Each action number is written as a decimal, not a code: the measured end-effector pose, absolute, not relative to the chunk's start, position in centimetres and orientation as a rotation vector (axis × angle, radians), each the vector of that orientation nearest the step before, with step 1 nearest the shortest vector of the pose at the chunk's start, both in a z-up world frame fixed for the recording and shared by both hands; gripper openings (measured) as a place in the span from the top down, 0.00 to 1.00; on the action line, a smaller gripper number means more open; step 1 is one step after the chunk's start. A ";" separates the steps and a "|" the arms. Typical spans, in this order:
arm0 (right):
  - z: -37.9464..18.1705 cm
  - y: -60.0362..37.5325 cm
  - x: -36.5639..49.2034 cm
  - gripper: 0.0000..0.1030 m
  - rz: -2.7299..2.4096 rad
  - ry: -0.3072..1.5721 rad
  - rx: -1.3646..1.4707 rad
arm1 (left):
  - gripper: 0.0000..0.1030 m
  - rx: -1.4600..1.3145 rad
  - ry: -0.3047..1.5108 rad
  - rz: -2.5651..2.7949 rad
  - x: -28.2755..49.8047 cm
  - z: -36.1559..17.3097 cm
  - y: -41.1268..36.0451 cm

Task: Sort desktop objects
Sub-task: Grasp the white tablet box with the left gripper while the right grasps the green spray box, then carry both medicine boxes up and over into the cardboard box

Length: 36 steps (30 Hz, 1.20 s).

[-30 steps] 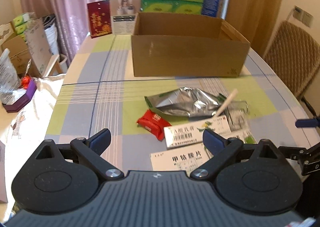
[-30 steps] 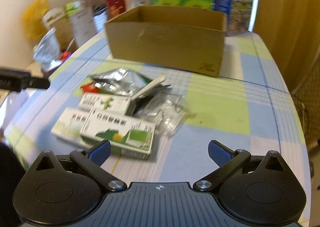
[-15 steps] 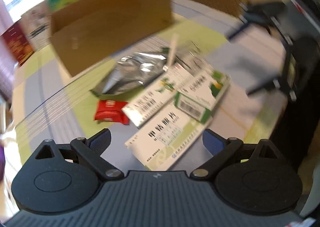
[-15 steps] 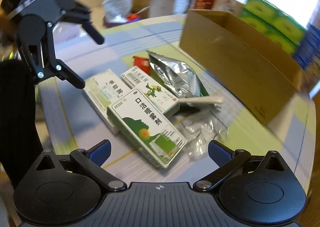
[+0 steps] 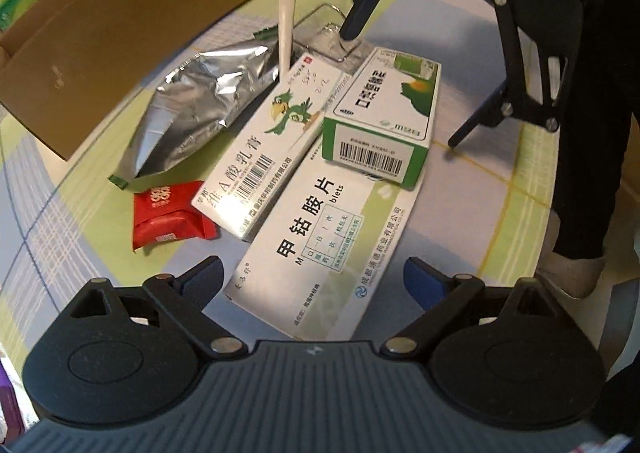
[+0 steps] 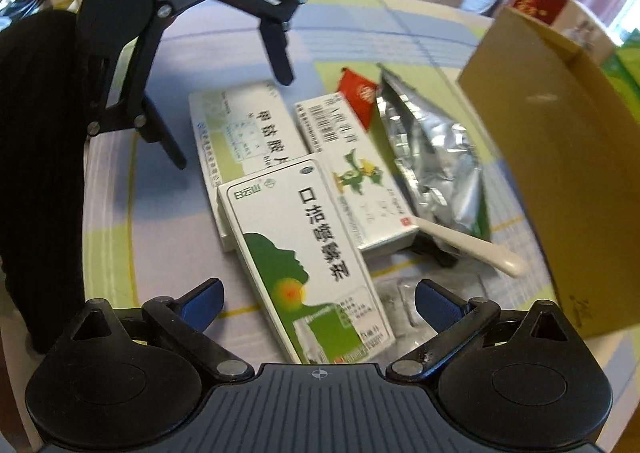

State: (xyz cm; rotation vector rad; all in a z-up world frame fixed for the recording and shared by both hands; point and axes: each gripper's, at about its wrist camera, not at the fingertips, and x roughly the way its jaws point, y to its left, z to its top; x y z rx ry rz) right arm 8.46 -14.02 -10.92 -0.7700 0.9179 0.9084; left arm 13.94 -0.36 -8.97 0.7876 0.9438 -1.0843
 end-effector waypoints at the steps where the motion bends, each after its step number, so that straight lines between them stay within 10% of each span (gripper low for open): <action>1: -11.2 -13.8 8.7 0.07 0.915 0.926 -0.779 | 0.11 0.795 0.948 -1.092 14.0 -9.1 -0.4; 15: -10.3 -14.5 6.8 0.45 0.822 0.928 -0.780 | 0.34 0.704 1.063 -1.048 11.6 -9.2 -1.1; 36: -10.4 -19.9 4.0 0.40 0.476 1.066 -0.280 | 0.32 0.556 1.052 -0.837 9.4 -9.8 -5.0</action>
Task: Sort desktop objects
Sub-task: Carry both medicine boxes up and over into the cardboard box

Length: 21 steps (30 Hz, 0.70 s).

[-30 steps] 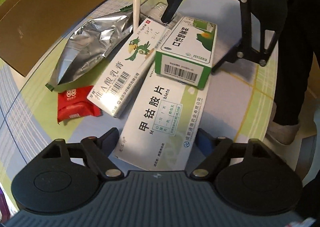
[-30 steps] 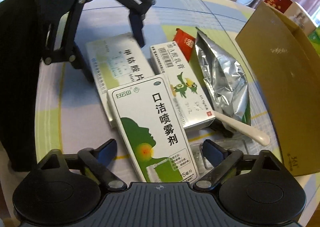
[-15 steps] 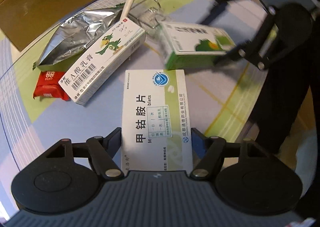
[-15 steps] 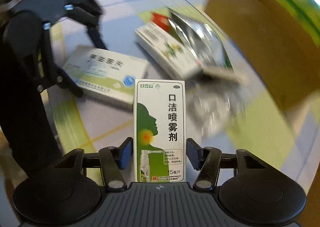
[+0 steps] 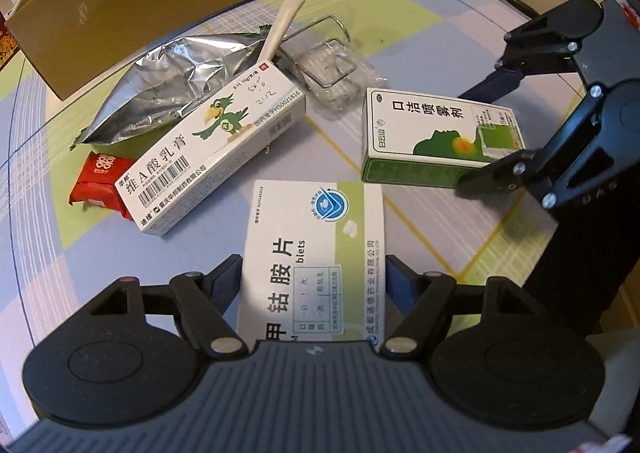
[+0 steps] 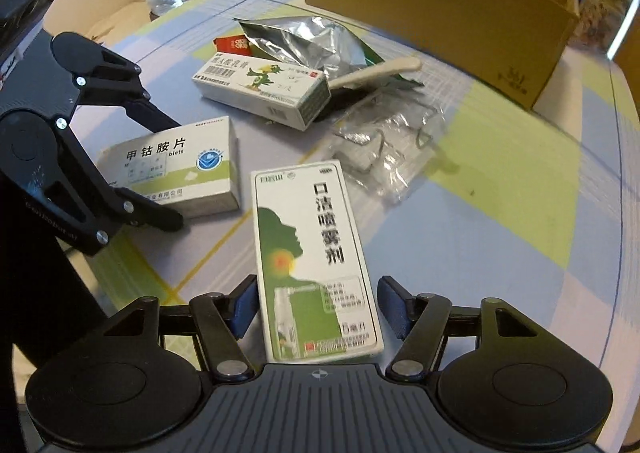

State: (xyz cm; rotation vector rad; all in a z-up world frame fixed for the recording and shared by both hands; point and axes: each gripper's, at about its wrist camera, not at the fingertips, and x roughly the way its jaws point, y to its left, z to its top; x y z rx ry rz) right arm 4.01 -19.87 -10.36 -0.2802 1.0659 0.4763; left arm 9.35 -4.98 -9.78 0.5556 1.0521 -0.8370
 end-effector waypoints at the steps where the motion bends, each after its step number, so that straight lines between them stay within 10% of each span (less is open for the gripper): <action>1: -10.6 -19.7 4.0 0.40 0.478 1.055 -0.297 | 0.31 0.554 1.053 -0.836 9.3 -9.9 -5.0; 21: -6.6 -23.4 1.1 0.49 0.289 0.972 -0.064 | 0.34 0.426 1.037 -0.739 7.6 -5.8 -4.6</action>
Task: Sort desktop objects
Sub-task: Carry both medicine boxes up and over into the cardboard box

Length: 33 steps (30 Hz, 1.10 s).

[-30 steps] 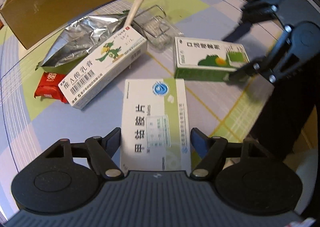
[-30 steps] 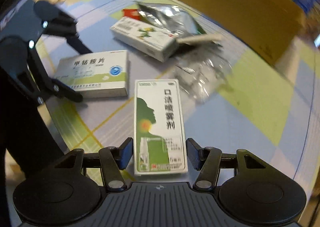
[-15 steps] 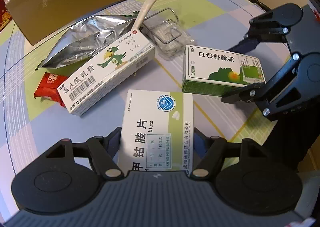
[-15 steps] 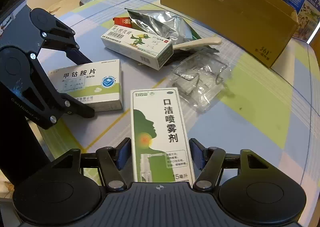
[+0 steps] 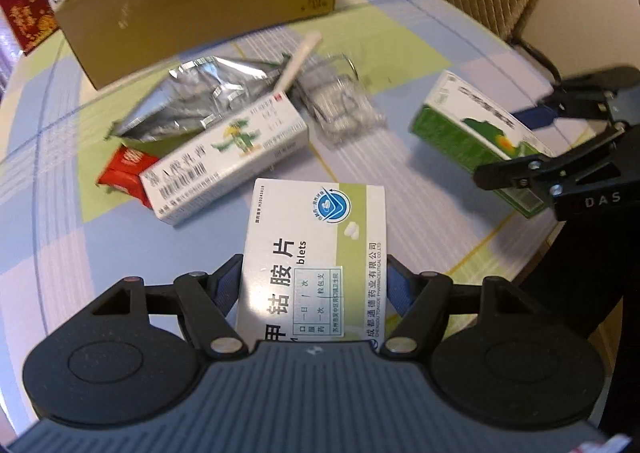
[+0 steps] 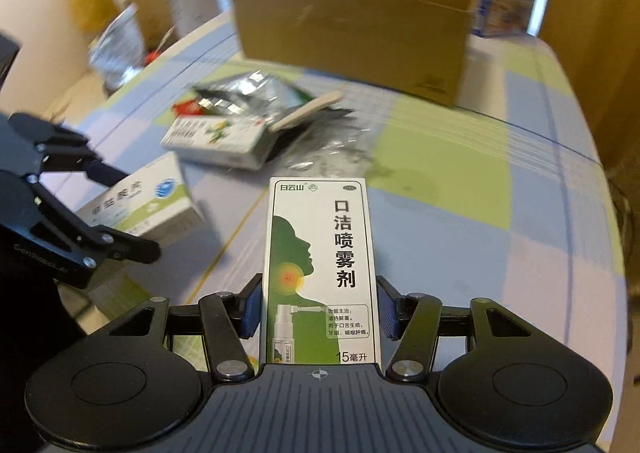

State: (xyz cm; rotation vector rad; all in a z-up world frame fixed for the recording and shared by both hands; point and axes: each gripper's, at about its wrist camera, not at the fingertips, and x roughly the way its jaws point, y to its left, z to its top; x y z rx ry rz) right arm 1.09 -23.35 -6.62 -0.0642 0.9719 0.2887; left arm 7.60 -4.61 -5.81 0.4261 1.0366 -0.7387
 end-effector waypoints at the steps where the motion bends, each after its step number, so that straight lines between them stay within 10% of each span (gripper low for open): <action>1: -6.1 -23.8 0.9 0.49 0.270 0.967 -0.052 | 0.34 0.425 1.031 -0.728 7.7 -5.3 -4.6; 33: 6.6 -27.1 13.0 0.49 0.238 0.783 -0.051 | 0.34 0.409 0.886 -0.690 18.1 5.1 -8.7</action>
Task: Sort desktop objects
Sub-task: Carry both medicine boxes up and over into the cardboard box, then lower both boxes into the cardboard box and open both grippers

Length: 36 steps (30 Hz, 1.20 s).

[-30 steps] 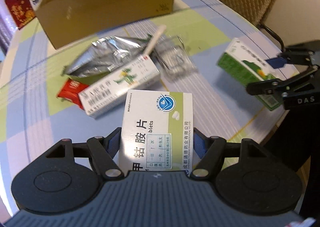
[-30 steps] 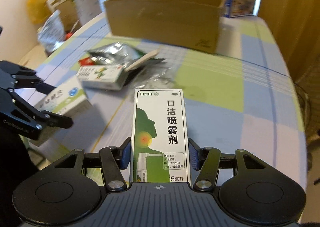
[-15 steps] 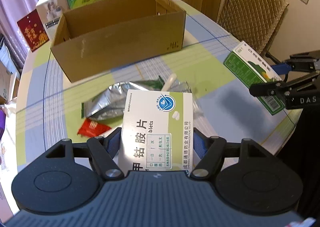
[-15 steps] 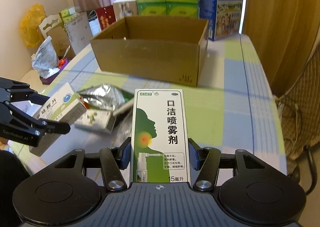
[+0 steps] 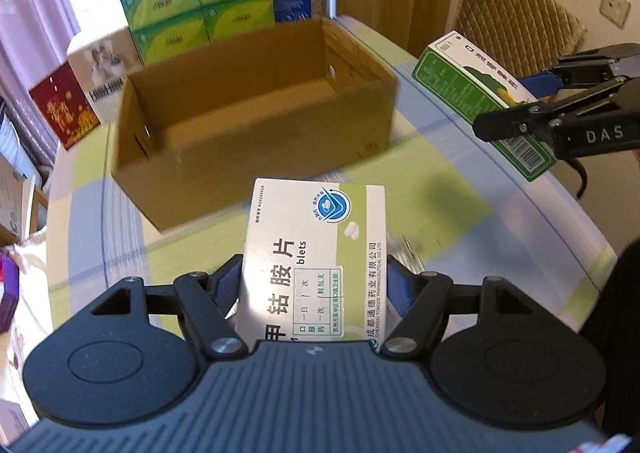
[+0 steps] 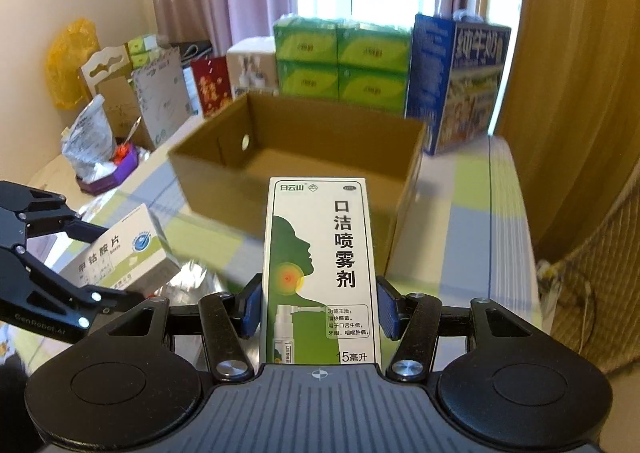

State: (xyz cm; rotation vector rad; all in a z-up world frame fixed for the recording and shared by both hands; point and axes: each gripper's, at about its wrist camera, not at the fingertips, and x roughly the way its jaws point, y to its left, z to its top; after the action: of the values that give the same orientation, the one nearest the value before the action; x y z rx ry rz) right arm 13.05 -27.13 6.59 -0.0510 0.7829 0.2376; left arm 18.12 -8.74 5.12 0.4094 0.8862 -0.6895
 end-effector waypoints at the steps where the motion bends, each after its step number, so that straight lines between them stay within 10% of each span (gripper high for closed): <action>1: 7.1 -27.2 14.3 0.49 0.239 0.782 -0.045 | 0.34 0.405 0.884 -0.688 19.2 5.6 -8.9; 36: -2.7 -27.0 38.2 0.49 0.124 0.959 0.062 | 0.34 0.230 0.947 -0.552 44.4 -1.7 -14.8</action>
State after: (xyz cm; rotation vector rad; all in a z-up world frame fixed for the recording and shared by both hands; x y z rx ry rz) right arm 38.20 -26.96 -2.70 0.0618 0.9590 0.1244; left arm 44.35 -14.76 -1.69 0.2295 0.9467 -0.5517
